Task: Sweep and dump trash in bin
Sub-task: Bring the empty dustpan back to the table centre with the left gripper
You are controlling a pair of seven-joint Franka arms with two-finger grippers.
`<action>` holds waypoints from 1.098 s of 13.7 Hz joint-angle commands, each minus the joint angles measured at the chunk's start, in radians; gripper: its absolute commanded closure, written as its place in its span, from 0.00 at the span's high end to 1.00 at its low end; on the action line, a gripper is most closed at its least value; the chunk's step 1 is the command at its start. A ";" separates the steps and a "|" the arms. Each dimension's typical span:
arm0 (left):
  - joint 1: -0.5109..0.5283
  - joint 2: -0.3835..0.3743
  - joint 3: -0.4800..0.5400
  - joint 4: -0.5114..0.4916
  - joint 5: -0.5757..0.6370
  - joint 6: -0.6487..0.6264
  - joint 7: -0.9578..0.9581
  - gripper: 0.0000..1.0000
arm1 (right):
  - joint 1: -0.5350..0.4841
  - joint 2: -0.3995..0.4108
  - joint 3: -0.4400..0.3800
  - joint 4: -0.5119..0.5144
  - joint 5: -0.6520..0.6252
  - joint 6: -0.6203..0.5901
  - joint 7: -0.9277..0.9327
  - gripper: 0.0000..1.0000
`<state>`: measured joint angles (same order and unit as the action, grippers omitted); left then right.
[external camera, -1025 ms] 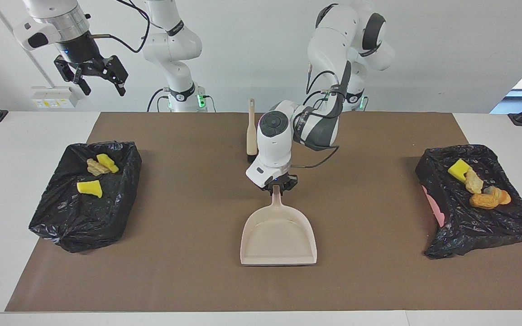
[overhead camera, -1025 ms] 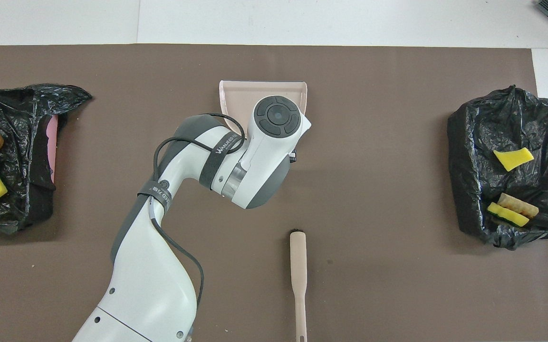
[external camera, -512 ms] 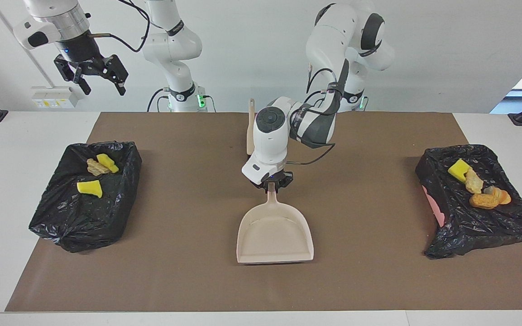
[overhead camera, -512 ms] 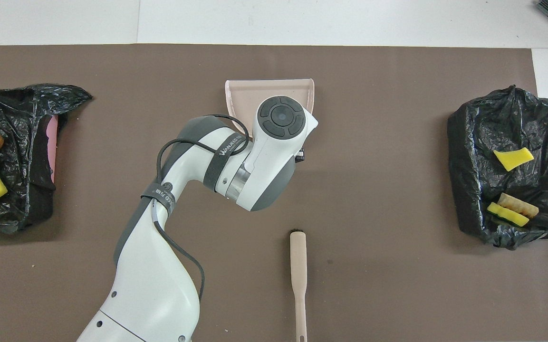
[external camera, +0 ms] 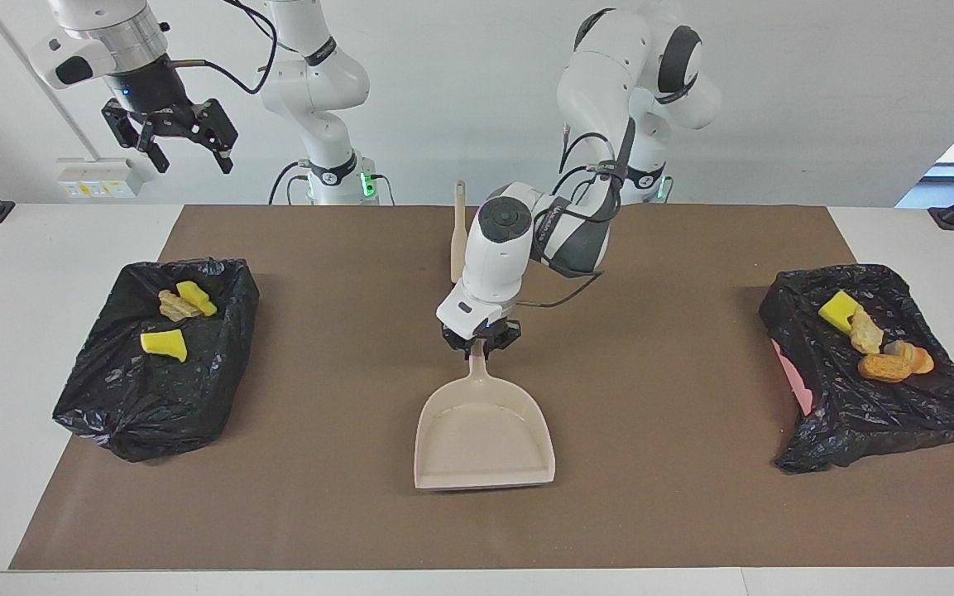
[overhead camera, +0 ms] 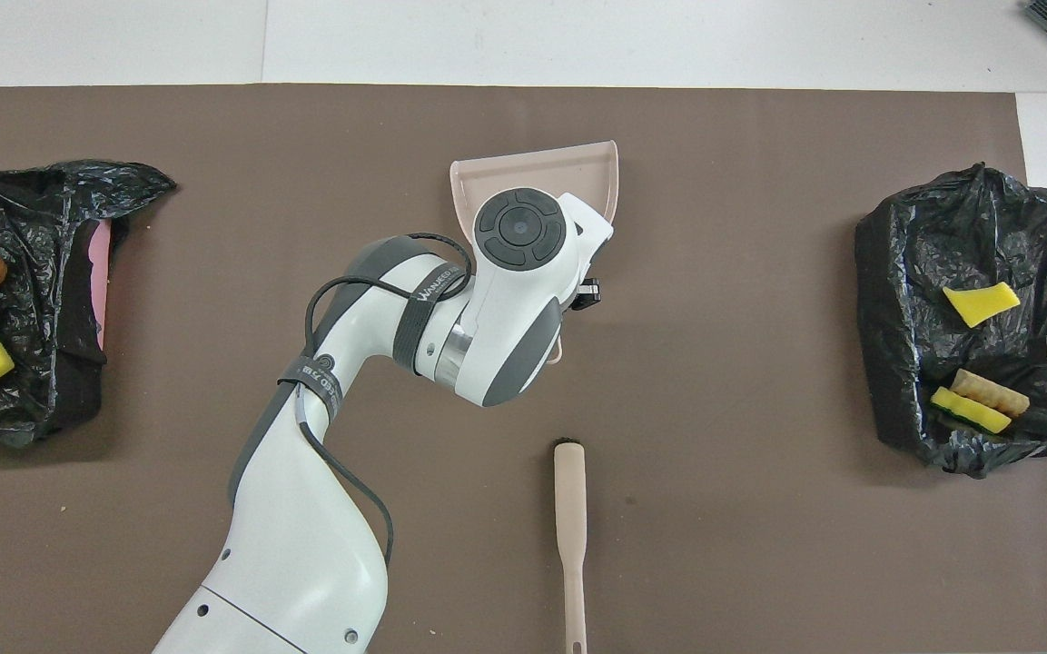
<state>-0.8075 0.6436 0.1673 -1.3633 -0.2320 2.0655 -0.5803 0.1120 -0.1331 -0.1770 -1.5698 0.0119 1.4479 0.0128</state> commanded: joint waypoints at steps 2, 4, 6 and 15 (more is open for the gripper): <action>-0.015 -0.027 0.015 -0.051 -0.035 0.012 0.007 0.57 | -0.006 -0.006 0.005 0.005 -0.001 -0.017 -0.008 1.00; -0.012 -0.027 0.017 -0.048 -0.030 -0.001 0.007 0.96 | -0.006 -0.006 0.005 0.005 -0.001 -0.017 -0.007 1.00; -0.015 -0.033 0.020 -0.046 -0.023 -0.002 0.004 1.00 | -0.005 -0.006 0.005 0.007 -0.001 -0.017 -0.007 1.00; 0.045 -0.375 0.135 -0.367 0.161 -0.085 0.046 1.00 | -0.006 -0.006 0.005 0.005 -0.001 -0.017 -0.007 1.00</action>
<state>-0.7830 0.3647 0.2994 -1.5965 -0.1313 1.9693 -0.5667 0.1120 -0.1333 -0.1770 -1.5695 0.0119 1.4479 0.0128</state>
